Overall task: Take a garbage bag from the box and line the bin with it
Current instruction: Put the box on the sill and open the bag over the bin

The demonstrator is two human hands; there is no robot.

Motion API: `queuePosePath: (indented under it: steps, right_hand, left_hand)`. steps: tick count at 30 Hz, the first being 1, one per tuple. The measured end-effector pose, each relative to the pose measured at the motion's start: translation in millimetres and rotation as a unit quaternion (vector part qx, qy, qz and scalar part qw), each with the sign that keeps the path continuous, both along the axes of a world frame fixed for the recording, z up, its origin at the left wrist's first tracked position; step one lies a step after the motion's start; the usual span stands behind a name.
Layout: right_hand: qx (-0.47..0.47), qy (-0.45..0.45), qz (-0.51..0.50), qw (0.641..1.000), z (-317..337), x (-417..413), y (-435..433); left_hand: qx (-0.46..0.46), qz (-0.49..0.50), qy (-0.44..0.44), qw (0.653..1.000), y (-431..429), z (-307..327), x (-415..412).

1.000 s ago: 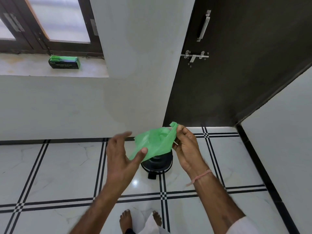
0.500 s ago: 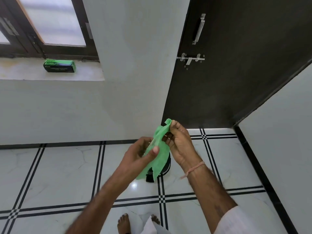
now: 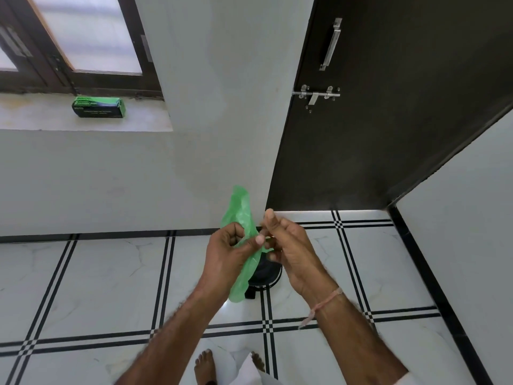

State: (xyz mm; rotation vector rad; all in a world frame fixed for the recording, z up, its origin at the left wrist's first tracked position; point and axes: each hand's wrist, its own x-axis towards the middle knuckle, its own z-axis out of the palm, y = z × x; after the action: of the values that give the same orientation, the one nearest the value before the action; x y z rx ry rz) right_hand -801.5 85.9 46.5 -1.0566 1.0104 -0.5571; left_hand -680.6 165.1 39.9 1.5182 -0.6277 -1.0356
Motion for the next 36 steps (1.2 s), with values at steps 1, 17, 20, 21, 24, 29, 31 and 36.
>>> queuePosePath:
  steps: [1, 17, 20, 21, 24, 29, 31, 36]
  right_hand:
    - [0.032, -0.012, 0.033, 0.999, 1.3, -3.1, 0.9]
    - [0.206, -0.088, -0.059, 0.973, -14.9, -10.2, -18.3]
    - [0.24, -0.099, -0.094, 0.961, -18.0, -13.7, -24.6]
    - [0.246, -0.097, -0.109, 0.958, -20.6, -14.9, -27.3]
    - [0.275, -0.105, -0.157, 0.943, -25.8, -15.8, -31.4]
    - [0.28, -0.135, -0.184, 0.932, -33.8, -18.0, -31.4]
    - [0.218, -0.151, -0.129, 0.955, -33.2, -21.7, -28.8]
    - [-0.013, 0.008, 0.022, 1.0, -39.0, -35.5, -29.9]
  left_hand:
    - [-0.003, -0.006, 0.0, 1.0, -0.3, -0.1, -0.2]
    - [-0.002, 0.062, 0.22, 0.973, 8.8, -12.2, 22.0]
    - [0.017, 0.102, 0.271, 0.957, 14.2, -13.9, 32.2]
    - [0.024, 0.117, 0.296, 0.948, 15.7, -15.7, 35.0]
    - [0.018, 0.178, 0.377, 0.909, 17.2, -20.1, 43.7]
    - [-0.033, 0.196, 0.461, 0.865, 12.4, -8.4, 43.5]
    - [-0.024, 0.17, 0.446, 0.879, 12.5, -11.2, 49.4]
    - [0.045, -0.002, 0.233, 0.971, 30.3, -9.8, 70.4]
